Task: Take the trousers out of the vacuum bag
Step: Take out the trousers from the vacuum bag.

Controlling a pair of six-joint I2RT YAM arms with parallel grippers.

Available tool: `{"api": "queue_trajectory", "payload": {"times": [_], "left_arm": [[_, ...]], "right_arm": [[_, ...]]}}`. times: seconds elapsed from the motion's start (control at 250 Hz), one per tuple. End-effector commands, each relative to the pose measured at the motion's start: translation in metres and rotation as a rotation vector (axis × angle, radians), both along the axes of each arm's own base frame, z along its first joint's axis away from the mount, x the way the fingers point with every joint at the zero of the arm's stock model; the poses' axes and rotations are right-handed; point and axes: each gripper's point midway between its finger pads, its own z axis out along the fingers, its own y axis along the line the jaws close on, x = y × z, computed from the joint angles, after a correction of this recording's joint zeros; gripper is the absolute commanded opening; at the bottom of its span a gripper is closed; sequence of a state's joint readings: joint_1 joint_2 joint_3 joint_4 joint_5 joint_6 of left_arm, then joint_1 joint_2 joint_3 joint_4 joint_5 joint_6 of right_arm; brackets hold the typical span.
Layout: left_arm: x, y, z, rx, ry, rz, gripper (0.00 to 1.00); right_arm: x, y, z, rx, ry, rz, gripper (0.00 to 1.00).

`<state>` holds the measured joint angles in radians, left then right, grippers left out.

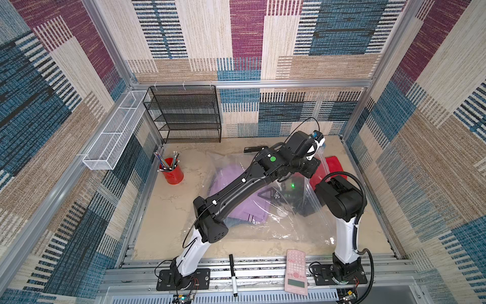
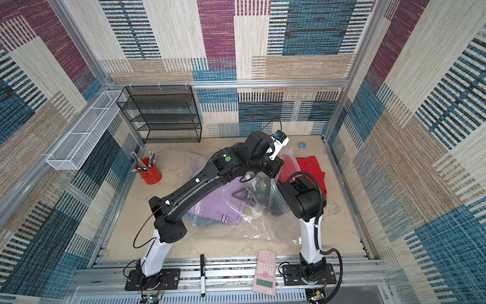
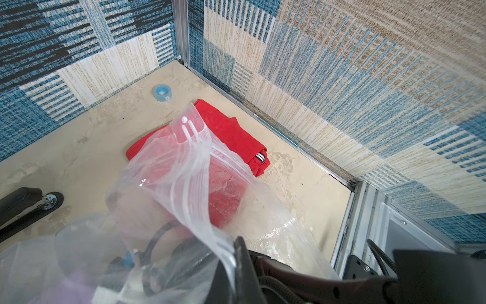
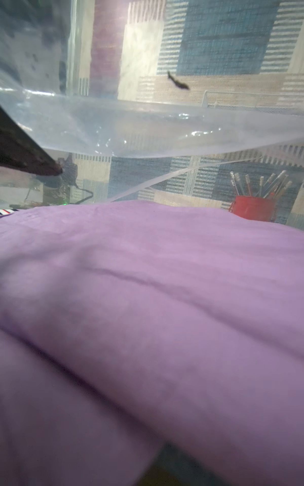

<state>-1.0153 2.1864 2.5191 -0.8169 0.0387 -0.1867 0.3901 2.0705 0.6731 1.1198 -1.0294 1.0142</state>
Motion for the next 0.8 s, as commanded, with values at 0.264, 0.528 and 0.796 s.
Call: {"api": "queue_trajectory", "payload": {"times": [0.264, 0.528, 0.796], "left_arm": [[-0.001, -0.004, 0.006, -0.023, -0.014, -0.019, 0.00], [-0.001, -0.006, 0.005, -0.026, -0.010, -0.022, 0.00], [-0.001, -0.005, 0.005, -0.022, -0.013, -0.019, 0.00]], "right_arm": [[-0.005, 0.006, 0.054, 0.172, -0.124, 0.038, 0.70], [-0.005, 0.015, 0.052, 0.194, -0.123, 0.067, 0.64], [-0.001, 0.038, 0.038, 0.192, -0.101, 0.098, 0.65]]}}
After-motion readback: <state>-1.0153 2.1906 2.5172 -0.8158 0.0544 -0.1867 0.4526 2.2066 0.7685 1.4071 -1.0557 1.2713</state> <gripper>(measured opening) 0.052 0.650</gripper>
